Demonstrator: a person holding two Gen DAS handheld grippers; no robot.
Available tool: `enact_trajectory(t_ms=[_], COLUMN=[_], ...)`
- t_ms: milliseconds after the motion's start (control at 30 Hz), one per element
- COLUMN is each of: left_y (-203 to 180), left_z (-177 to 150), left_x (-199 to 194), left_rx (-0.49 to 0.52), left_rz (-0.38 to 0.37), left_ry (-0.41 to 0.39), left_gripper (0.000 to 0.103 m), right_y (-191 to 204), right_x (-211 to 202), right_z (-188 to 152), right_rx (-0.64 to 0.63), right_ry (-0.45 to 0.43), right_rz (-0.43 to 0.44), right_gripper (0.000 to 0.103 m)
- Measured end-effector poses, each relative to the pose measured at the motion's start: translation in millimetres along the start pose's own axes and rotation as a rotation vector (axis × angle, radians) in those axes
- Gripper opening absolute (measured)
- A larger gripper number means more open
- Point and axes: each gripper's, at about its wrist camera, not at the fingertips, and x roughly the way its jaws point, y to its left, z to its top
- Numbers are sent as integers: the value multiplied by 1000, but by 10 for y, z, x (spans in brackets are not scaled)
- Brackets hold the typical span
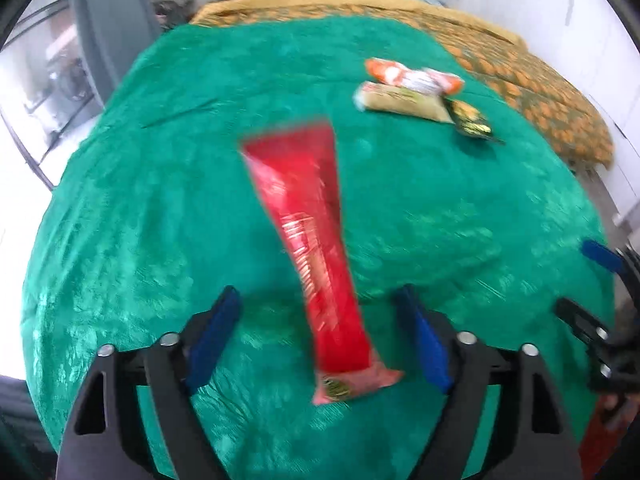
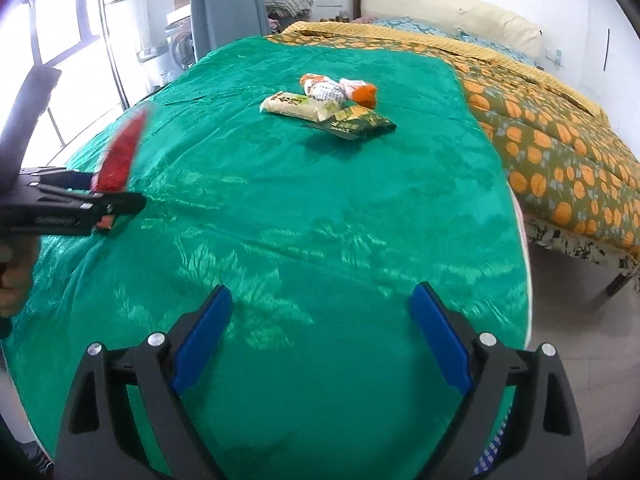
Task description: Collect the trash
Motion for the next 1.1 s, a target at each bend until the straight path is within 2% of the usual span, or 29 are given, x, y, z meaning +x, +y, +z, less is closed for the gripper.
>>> enact_trajectory(t_ms=[200, 433, 500, 600, 667, 733, 800, 833, 867, 900, 1033, 1100], left_y=[88, 111, 117, 135, 140, 143, 143, 142, 141, 142, 142, 144], left_z=[-4, -4, -2, 0, 1, -1, -1, -1, -1, -1, -1, 0], left_x=[69, 55, 60, 70, 72, 70, 71, 71, 71, 71, 71, 71], left_rx=[-22, -33, -36, -36, -38, -38, -38, -38, -38, -38, -38, -38], left_rz=[18, 18, 16, 14, 12, 12, 12, 12, 13, 13, 13, 13], left_ry=[-34, -41, -41, -42, -42, -42, -42, -42, -42, -42, -41, -41], left_gripper=[98, 98, 98, 98, 98, 98, 98, 98, 98, 98, 98, 98], right_y=[-225, -496, -519, -471, -354, -248, -190, -183, -190, -217, -243, -123], right_x=[66, 484, 666, 895, 1045, 1099, 1098, 1075, 1026, 978, 756, 625], right_z=[215, 874, 1098, 1297, 1386, 1417, 1371, 1333, 1281, 1232, 987, 837], right_rx=[121, 341, 428, 488, 452, 382, 312, 287, 262, 257, 173, 92], right_ry=[23, 30, 30, 50, 70, 69, 65, 59, 50, 47, 44, 45], right_rz=[5, -22, -9, 0, -40, -107, -184, -202, -206, -190, -138, -57], right_gripper=[89, 89, 89, 89, 89, 82, 60, 54, 47, 45, 43, 43])
